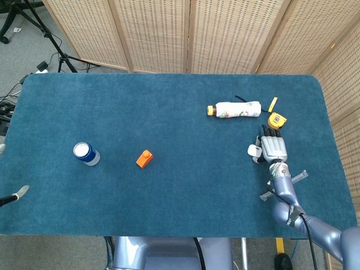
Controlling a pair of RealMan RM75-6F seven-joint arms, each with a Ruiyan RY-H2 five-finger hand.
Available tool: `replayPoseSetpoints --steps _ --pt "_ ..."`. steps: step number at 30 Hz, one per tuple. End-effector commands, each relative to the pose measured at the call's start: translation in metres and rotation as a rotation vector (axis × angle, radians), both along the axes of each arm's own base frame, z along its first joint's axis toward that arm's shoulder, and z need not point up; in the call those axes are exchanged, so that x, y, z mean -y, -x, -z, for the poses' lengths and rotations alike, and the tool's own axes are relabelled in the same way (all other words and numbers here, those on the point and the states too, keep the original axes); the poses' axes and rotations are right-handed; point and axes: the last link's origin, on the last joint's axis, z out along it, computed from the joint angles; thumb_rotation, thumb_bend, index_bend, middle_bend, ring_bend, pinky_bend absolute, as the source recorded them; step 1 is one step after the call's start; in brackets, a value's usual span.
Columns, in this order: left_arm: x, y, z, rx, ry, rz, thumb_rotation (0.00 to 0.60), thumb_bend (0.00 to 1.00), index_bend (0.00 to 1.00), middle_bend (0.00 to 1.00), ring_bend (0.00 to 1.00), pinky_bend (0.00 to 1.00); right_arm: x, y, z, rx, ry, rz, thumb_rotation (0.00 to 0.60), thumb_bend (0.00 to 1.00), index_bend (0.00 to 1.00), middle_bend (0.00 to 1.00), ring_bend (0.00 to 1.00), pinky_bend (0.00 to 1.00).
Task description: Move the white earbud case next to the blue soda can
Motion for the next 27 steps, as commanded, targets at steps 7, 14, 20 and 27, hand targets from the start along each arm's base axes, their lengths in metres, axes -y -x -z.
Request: replayPoseSetpoints --steps 7,14,20,27 --pt "-0.001 0.001 0.000 0.004 0.003 -0.004 0.600 0.00 0.00 0.00 0.00 0.00 -0.009 -0.018 -0.005 0.096 -0.005 -0.062 0.600 0.36 0.54 0.00 0.00 0.00" --pt "-0.001 -0.001 0.003 -0.003 0.017 0.003 0.600 0.00 0.00 0.00 0.00 0.00 -0.037 -0.074 -0.008 0.186 -0.074 -0.241 0.600 0.36 0.54 0.00 0.00 0.00" --pt "0.001 -0.002 0.004 -0.002 0.024 0.010 0.600 0.00 0.00 0.00 0.00 0.00 -0.053 -0.147 0.011 0.173 -0.141 -0.432 0.600 0.36 0.54 0.00 0.00 0.00" --pt "-0.003 0.004 -0.002 0.024 0.017 -0.009 0.600 0.00 0.00 0.00 0.00 0.00 -0.069 -0.204 0.061 0.082 -0.235 -0.515 0.600 0.36 0.55 0.00 0.00 0.00"
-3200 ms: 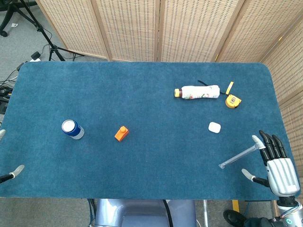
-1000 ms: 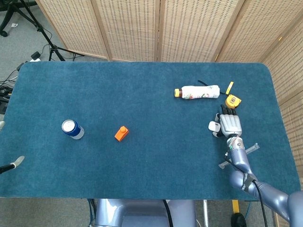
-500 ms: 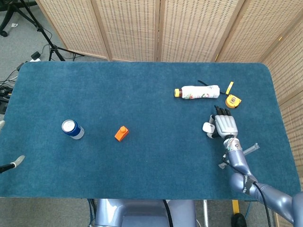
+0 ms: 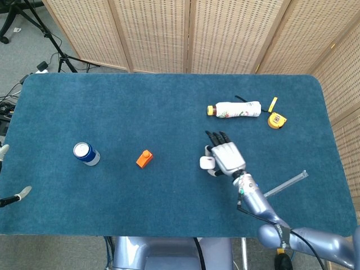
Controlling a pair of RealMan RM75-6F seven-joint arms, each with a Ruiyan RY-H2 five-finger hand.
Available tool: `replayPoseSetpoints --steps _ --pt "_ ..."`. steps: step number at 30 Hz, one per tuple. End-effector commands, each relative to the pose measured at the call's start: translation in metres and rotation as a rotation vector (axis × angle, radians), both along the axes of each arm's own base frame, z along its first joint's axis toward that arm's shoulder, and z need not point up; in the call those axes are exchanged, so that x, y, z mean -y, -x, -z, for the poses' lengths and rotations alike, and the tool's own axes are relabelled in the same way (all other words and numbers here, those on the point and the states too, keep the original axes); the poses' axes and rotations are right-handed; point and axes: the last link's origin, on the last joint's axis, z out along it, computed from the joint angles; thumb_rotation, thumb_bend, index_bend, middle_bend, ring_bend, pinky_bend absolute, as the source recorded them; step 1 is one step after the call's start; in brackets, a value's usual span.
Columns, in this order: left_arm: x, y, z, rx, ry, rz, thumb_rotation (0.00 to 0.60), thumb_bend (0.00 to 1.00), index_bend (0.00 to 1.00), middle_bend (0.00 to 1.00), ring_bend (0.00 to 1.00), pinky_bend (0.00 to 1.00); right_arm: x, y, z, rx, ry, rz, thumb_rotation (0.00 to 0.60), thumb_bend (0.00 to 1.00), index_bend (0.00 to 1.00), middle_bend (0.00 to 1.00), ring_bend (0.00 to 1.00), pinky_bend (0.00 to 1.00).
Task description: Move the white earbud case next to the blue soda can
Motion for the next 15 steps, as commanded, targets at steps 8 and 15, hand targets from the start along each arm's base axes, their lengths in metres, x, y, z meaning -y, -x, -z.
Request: replayPoseSetpoints --steps 8,15 --pt "-0.004 0.007 -0.007 0.026 0.005 -0.018 0.600 0.00 0.00 0.00 0.00 0.00 -0.045 -0.061 0.077 -0.148 -0.109 -0.095 0.600 0.36 0.56 0.00 0.00 0.00" --pt "-0.002 0.007 -0.009 0.036 0.001 -0.013 0.600 0.00 0.00 0.00 0.00 0.00 -0.055 -0.056 0.092 -0.153 -0.141 -0.077 0.600 0.00 0.00 0.00 0.00 0.00"
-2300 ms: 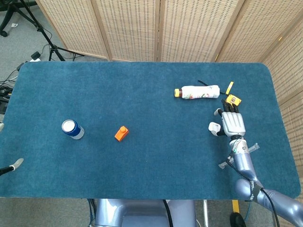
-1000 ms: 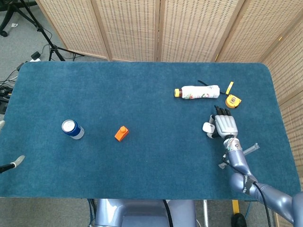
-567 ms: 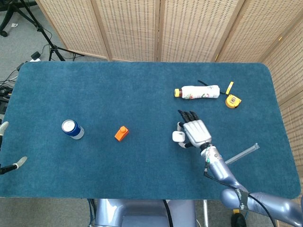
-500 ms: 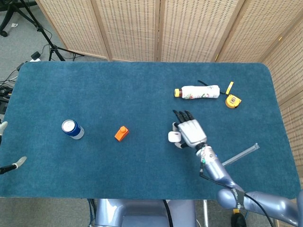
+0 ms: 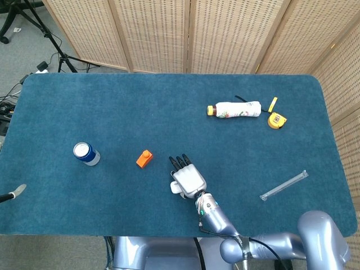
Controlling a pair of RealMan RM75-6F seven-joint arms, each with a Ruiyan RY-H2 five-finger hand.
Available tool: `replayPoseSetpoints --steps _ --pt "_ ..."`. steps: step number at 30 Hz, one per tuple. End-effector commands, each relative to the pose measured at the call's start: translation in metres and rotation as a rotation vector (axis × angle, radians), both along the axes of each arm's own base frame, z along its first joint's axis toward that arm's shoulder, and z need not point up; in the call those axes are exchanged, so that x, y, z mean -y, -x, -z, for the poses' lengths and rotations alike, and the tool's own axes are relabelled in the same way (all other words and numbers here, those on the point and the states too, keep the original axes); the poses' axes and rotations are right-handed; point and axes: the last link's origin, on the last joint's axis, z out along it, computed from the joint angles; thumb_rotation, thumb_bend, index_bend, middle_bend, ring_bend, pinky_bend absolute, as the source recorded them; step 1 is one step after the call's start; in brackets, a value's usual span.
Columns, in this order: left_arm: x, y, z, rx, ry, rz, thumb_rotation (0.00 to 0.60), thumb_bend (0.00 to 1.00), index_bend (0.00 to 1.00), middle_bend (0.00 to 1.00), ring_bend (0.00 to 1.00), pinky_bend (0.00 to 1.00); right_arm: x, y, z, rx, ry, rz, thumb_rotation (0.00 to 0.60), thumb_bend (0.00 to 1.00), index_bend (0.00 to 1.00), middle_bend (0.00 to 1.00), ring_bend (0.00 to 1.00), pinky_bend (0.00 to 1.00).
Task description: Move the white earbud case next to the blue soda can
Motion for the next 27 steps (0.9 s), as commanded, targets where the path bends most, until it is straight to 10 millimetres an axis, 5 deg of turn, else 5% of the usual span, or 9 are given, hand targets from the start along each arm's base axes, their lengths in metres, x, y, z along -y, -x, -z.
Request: replayPoseSetpoints --steps 1,6,13,17,27 --pt "0.001 0.000 0.000 0.000 -0.001 0.002 0.600 0.00 0.00 0.00 0.00 0.00 -0.003 0.000 0.000 0.011 -0.010 0.007 0.600 0.00 0.00 0.00 0.00 0.00" --pt "0.001 0.000 0.001 -0.002 0.011 0.003 0.600 0.00 0.00 0.00 0.00 0.00 -0.010 -0.001 -0.029 0.056 0.027 -0.029 0.600 0.00 0.00 0.00 0.00 0.00" --pt "0.003 -0.005 0.008 -0.015 0.041 0.032 0.600 0.00 0.00 0.00 0.00 0.00 -0.029 0.029 -0.114 0.177 0.135 -0.042 0.600 0.00 0.00 0.00 0.00 0.00" --pt "0.005 -0.010 0.013 -0.028 0.052 0.057 0.600 0.00 0.00 0.00 0.00 0.00 -0.036 0.068 -0.172 0.191 0.253 -0.075 0.600 0.00 0.00 0.00 0.00 0.00" --pt "0.002 -0.028 0.040 -0.009 0.138 0.211 0.600 0.00 0.00 0.00 0.00 0.00 -0.038 0.164 -0.249 0.253 0.443 -0.063 0.600 0.00 0.00 0.00 0.00 0.00"
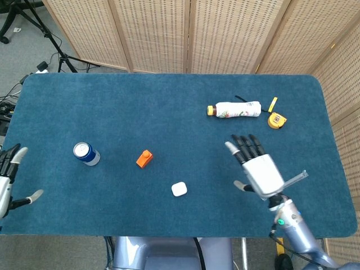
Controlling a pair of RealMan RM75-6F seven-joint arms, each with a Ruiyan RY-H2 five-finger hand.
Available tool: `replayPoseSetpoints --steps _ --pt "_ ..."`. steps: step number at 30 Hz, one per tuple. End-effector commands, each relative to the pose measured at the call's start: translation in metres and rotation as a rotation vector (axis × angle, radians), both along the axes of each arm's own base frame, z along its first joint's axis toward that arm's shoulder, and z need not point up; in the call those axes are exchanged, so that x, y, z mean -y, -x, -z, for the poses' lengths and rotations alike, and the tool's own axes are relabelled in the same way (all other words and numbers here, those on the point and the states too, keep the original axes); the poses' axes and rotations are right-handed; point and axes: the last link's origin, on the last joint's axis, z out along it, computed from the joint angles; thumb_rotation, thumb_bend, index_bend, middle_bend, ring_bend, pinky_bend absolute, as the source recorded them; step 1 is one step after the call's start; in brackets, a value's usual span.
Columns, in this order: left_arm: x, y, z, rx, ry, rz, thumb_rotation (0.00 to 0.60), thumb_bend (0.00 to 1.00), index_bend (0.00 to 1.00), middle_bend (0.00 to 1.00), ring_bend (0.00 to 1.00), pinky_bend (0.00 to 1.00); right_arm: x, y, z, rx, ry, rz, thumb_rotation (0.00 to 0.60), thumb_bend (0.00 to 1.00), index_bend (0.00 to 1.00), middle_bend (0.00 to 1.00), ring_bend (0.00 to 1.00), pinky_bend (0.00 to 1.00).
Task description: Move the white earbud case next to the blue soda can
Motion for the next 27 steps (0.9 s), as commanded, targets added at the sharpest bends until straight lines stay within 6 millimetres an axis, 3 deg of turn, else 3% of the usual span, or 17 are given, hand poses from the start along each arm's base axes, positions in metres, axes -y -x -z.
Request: replayPoseSetpoints --steps 1,6,9,14,19,27 --pt "-0.001 -0.006 0.014 0.017 0.044 0.052 0.600 0.00 0.00 0.00 0.00 0.00 -0.012 0.062 -0.040 0.016 0.084 0.017 0.600 0.00 0.00 0.00 0.00 0.00" --pt "-0.004 -0.020 0.034 0.001 0.113 0.107 0.600 0.00 0.00 0.00 0.00 0.00 -0.029 0.098 -0.050 0.126 0.084 0.050 0.600 0.00 0.00 0.00 0.00 0.00" --pt "-0.008 -0.045 0.060 -0.010 0.223 0.164 0.600 0.00 0.00 0.00 0.00 0.00 -0.048 0.113 -0.052 0.200 0.095 0.068 0.600 0.00 0.00 0.00 0.00 0.00" --pt "-0.014 -0.076 0.091 -0.048 0.318 0.212 0.600 0.00 0.00 0.00 0.00 0.00 -0.059 0.114 -0.060 0.205 0.100 0.065 0.600 0.00 0.00 0.00 0.00 0.00" --pt "-0.024 -0.119 0.130 -0.056 0.397 0.262 0.600 0.01 0.01 0.00 0.00 0.00 -0.066 0.110 -0.066 0.236 0.093 0.051 0.600 0.00 0.00 0.00 0.00 0.00" --pt "-0.047 -0.169 0.175 -0.119 0.460 0.290 0.600 0.12 0.10 0.00 0.00 0.00 -0.065 0.112 -0.071 0.257 0.084 0.057 0.600 0.00 0.00 0.00 0.00 0.00"
